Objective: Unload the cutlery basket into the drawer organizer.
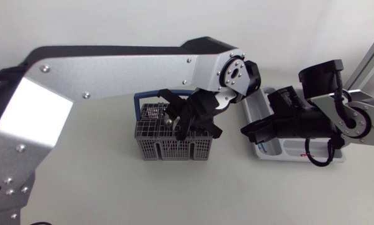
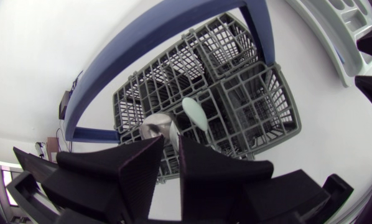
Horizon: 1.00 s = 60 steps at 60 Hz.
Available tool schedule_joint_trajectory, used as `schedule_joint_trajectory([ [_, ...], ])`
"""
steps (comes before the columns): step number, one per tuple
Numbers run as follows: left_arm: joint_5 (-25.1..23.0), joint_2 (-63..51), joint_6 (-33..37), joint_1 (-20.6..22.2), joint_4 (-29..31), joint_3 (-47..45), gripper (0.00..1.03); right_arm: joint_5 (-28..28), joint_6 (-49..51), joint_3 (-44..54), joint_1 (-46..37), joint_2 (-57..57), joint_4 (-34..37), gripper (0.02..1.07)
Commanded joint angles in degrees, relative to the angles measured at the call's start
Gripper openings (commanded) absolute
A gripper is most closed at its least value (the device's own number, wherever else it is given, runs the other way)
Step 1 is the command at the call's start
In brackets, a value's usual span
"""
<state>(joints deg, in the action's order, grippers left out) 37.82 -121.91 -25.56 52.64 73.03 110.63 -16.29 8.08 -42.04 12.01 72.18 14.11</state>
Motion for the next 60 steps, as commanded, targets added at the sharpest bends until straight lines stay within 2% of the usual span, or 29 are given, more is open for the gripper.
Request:
schedule_joint_trajectory([
  [1,0.94,-1.4,-2.04,0.09,0.71,-0.24,0.37,-0.76,1.15,1.61,-0.67,-1.17,-0.22,0.67],
  [12,2.69,-1.76,-3.0,0.27,0.53,-0.41,0.35,-3.39,3.44,2.84,-1.73,-3.98,0.48,0.68],
  [23,2.78,-2.19,-3.18,0.53,0.35,-0.68,0.32,-8.75,8.8,4.16,-4.72,-5.12,3.03,0.77],
  [29,2.78,-2.19,-3.35,0.71,0.35,-0.68,0.3,-11.74,12.05,5.04,-6.12,-6.88,4.7,0.77],
  [33,2.87,-2.28,-3.53,0.88,0.27,-0.85,0.28,-12.27,13.02,5.74,-6.21,-8.02,5.05,0.81],
  [51,6.82,-2.11,-4.94,2.29,-0.35,-1.91,0.2,-12.97,14.25,6.97,-5.77,-10.57,6.46,0.81],
  [60,7.97,-1.23,-5.46,3.17,-0.35,-2.44,0.2,-12.97,14.51,7.33,-5.68,-11.36,6.72,0.81],
])
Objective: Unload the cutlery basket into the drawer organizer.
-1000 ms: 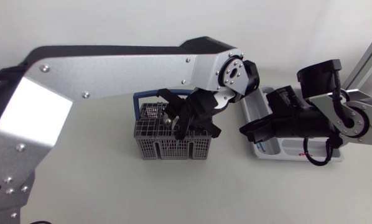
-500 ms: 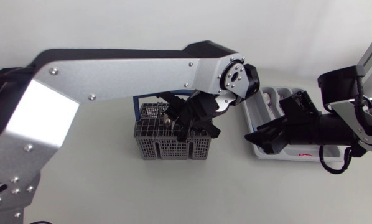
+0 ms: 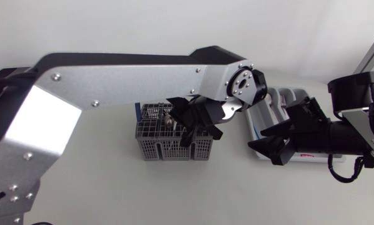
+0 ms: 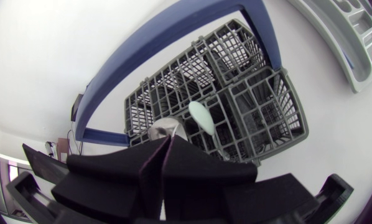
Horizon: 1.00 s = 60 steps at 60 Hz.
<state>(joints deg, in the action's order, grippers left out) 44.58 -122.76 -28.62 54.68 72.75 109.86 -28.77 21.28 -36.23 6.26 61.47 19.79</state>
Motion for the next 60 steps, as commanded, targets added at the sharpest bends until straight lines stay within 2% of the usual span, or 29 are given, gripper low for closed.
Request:
schedule_joint_trajectory([
  [1,1.74,-0.29,-2.58,1.31,-0.07,-1.76,0.2,-0.49,1.4,1.51,0.07,-0.65,1.13,0.81],
  [19,6.22,3.84,-4.43,2.63,-1.65,-5.89,0.2,-0.41,1.66,1.25,0.42,-1.18,1.83,0.81],
  [37,7.45,10.17,-5.48,3.07,-4.64,-10.37,0.2,0.12,1.4,1.16,1.3,-1.36,1.92,0.81],
  [60,12.02,18.35,-5.66,7.02,-9.29,-16.88,0.2,0.91,1.05,1.16,2.0,-2.85,2.27,0.81],
])
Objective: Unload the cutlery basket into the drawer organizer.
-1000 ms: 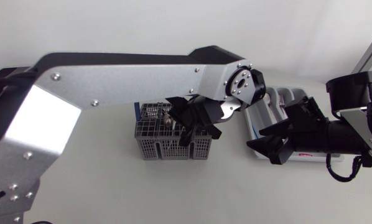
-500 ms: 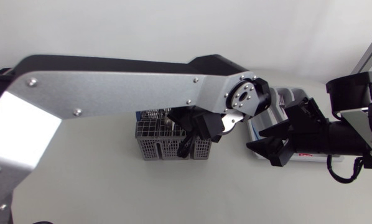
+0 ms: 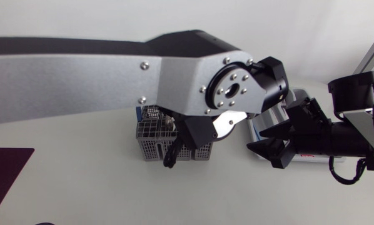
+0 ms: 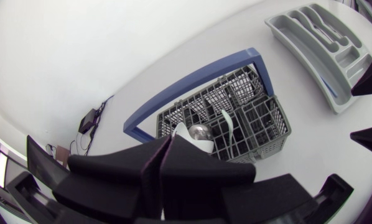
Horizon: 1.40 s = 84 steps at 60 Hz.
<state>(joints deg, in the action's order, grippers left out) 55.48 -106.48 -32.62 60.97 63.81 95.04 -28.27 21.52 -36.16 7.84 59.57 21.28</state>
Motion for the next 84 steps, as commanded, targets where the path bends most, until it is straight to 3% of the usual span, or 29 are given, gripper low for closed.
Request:
schedule_joint_trajectory([
  [1,1.21,2.33,-1.66,0.82,-0.35,-2.14,0.2,0.5,0.81,1.09,0.43,-1.04,0.78,0.81],
  [17,1.38,9.53,-1.3,2.31,-3.17,-4.61,0.2,0.23,0.98,2.15,0.69,-6.57,0.34,0.82],
  [27,-0.29,16.92,0.45,1.87,-8.88,-6.89,0.2,-0.03,0.72,4.35,3.41,-14.4,-1.06,0.84],
  [33,-6.7,19.73,2.3,0.29,-12.31,-8.21,0.2,0.23,0.28,5.49,5.96,-18.26,-1.94,0.86],
  [39,-19.27,20.52,4.23,-4.37,-15.65,-9.26,0.2,0.41,-0.78,6.02,8.34,-21.25,-3.44,0.86],
  [45,-28.59,19.73,5.99,-7.36,-17.49,-8.74,0.2,0.41,-1.13,5.14,11.06,-22.31,-4.4,0.86],
  [54,-39.05,18.5,6.69,-10.26,-18.2,-8.12,0.2,1.73,-1.22,5.66,14.31,-23.8,-7.57,0.86],
  [66,-46.96,16.74,7.48,-11.49,-21.01,-8.91,0.2,7.97,-0.69,6.37,19.94,-19.05,-14.25,0.86],
  [84,-49.95,16.04,8.36,-10.61,-22.85,-9.0,0.2,12.54,0.45,4.87,23.8,-9.47,-21.63,0.86],
])
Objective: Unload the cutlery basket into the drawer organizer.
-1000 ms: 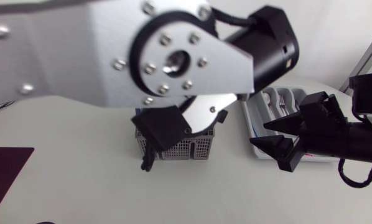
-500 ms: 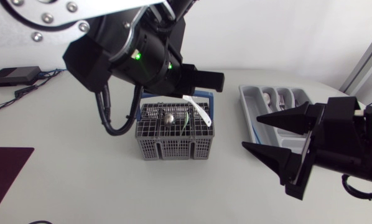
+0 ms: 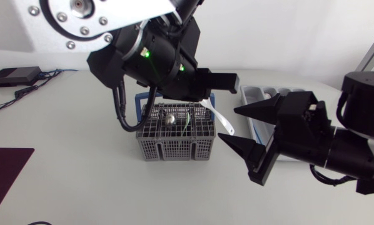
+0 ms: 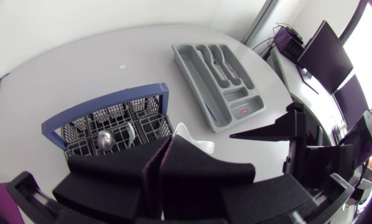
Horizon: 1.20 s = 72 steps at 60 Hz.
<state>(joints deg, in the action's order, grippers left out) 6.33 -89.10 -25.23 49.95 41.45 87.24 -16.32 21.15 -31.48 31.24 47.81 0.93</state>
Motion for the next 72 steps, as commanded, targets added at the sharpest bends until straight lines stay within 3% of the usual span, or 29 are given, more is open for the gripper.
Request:
schedule_joint_trajectory([
  [1,-0.88,-1.43,1.06,0.58,-0.58,-1.28,0.2,0.94,0.83,-0.07,0.4,3.08,-1.72,0.86],
  [16,-0.97,-1.87,1.59,0.93,-0.67,-1.55,0.2,1.46,0.56,-2.44,0.13,7.65,-4.88,0.77],
  [25,-1.41,-1.78,1.68,0.85,-0.67,-1.81,0.19,1.81,0.3,-4.29,0.31,8.61,-4.88,0.64],
  [32,-2.11,-1.6,1.59,0.85,-0.58,-1.99,0.19,1.99,0.3,-4.73,0.48,9.76,-4.97,0.6],
  [45,-2.37,-1.34,1.5,0.93,-0.58,-2.16,0.19,2.43,0.21,-4.46,0.4,10.02,-5.24,0.38],
  [56,-2.72,-0.9,1.5,1.02,-0.49,-2.25,0.19,2.69,0.3,-4.64,0.57,10.9,-4.97,0.37],
  [72,-3.08,-0.72,1.42,1.11,-0.41,-2.43,0.19,3.22,0.3,-4.9,1.01,12.22,-4.97,0.19],
])
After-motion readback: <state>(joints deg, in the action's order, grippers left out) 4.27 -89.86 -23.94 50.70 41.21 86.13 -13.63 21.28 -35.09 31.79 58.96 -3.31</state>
